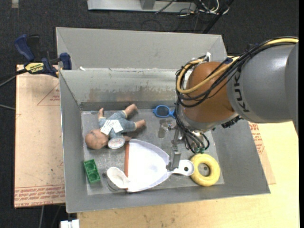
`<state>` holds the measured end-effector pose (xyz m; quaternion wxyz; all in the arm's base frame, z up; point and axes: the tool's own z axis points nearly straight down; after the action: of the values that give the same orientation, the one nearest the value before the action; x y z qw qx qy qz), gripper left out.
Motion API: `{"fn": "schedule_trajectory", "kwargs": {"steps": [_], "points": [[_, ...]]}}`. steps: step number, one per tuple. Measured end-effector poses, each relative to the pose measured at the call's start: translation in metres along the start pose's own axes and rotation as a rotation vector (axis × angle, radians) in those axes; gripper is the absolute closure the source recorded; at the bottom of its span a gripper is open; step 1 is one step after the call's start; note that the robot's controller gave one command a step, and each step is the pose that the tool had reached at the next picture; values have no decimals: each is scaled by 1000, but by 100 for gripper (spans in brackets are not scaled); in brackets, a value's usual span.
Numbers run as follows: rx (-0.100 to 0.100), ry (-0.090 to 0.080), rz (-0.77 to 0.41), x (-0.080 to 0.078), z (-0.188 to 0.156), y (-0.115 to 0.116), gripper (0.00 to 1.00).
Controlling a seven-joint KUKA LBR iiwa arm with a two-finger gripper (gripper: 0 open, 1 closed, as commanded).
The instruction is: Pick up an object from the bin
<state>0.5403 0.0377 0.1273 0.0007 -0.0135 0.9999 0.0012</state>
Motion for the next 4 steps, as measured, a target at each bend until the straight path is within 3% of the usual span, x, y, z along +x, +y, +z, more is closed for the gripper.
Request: {"fn": "schedule_trajectory", "kwargs": {"steps": [1,2,4], "points": [[1,1,5,2,49,-28,0],[-3,-25,-104,30,52,-43,100],[-3,-35,-135,28,45,-52,100]]}}
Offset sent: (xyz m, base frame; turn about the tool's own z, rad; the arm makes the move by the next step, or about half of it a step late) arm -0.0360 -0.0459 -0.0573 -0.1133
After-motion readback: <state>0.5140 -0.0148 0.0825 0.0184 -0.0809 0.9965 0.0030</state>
